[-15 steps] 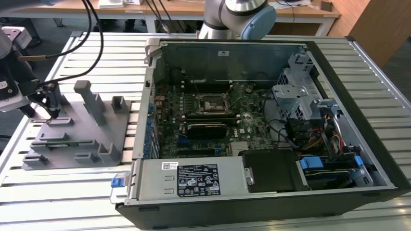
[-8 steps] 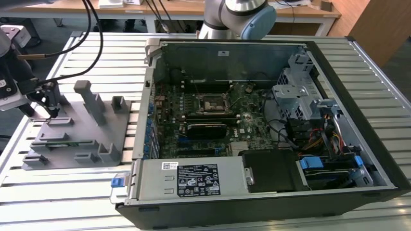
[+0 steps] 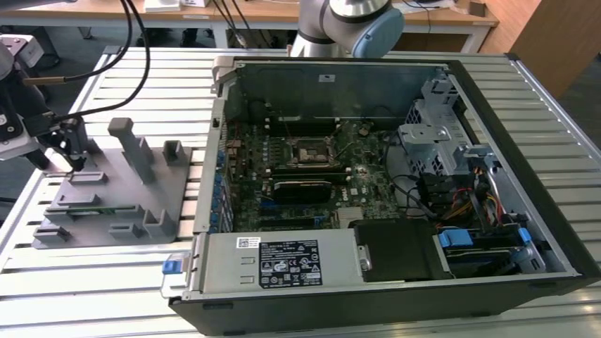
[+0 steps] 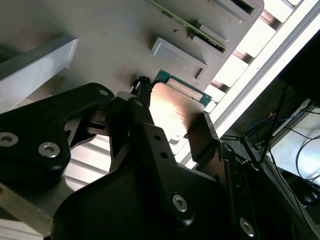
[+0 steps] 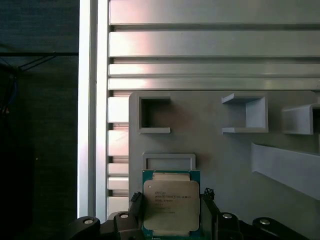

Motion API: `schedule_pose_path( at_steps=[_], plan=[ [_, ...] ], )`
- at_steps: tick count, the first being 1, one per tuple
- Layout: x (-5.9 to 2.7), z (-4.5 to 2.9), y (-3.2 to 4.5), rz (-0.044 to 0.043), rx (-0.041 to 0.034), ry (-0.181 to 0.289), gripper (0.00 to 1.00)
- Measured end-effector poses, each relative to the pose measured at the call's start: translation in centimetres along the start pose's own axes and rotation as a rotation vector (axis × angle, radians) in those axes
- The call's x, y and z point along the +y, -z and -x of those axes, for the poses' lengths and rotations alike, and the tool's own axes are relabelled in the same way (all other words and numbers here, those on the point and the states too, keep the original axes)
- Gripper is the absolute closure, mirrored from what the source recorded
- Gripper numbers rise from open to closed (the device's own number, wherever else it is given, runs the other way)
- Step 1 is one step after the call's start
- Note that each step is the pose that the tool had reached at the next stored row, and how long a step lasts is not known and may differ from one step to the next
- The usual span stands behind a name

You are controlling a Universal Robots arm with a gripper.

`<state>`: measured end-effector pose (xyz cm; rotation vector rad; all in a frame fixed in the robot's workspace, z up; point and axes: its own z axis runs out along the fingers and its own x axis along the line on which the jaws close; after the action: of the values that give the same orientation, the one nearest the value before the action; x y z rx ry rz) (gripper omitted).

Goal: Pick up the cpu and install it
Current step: 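Pick up the cpu and move it towards the insertion slot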

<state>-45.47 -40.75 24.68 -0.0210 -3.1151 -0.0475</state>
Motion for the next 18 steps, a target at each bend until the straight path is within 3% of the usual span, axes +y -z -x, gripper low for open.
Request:
schedule_pose_path(
  at_steps=[18],
  plan=[
    [0.02,-0.05,0.69,0.0000,-0.0029,0.000,0.46]
  ],
)
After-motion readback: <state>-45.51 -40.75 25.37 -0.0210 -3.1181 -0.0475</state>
